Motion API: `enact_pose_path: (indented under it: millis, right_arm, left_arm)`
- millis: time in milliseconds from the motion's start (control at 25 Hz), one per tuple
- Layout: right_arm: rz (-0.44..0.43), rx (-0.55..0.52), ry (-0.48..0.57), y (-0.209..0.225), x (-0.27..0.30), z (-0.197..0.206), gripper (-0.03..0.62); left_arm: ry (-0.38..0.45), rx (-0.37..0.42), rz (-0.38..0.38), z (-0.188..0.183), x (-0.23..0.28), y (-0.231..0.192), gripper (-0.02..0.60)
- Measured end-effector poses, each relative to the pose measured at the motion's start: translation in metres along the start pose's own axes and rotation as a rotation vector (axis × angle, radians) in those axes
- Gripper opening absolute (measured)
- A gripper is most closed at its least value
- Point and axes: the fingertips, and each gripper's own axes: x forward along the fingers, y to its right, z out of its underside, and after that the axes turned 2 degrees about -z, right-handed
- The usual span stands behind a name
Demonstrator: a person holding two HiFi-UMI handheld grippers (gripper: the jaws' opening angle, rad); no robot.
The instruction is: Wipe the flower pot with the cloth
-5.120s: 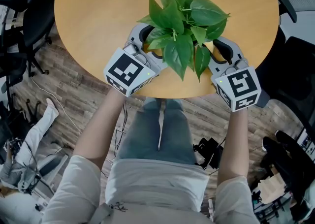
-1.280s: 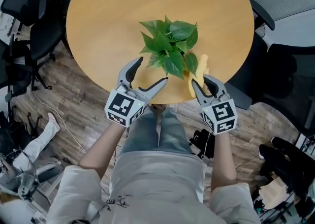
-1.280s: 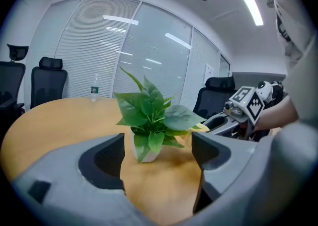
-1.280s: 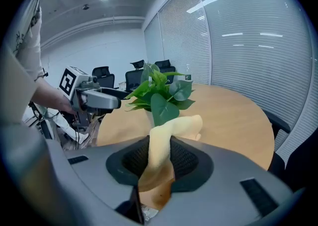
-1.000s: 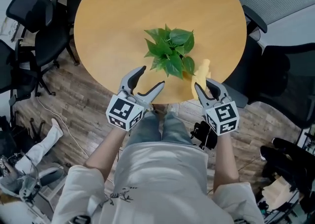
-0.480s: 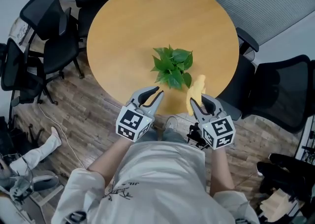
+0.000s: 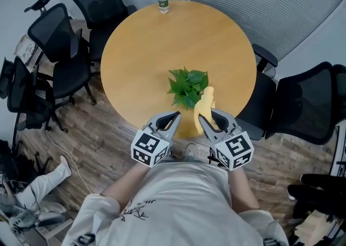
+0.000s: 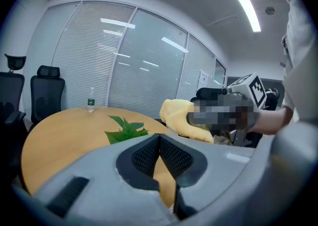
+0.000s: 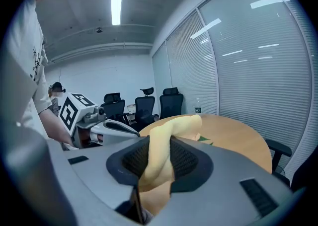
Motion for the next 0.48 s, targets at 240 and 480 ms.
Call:
enact_pose_path:
  millis: [240,480]
  right_arm:
    - [-0.032,0.001,0.028,-0.010,0.002,-0.012,0.100]
    - [-0.063,0.040,0.047,-0.018,0.002,-0.013,0.100]
  left_arm:
    - [0.023,0.021,-0.010,-0.011,-0.005,-0.002,0.011]
    - [0.034,0.025,-0.019,-0.016,-0.006,-0.001,0.011]
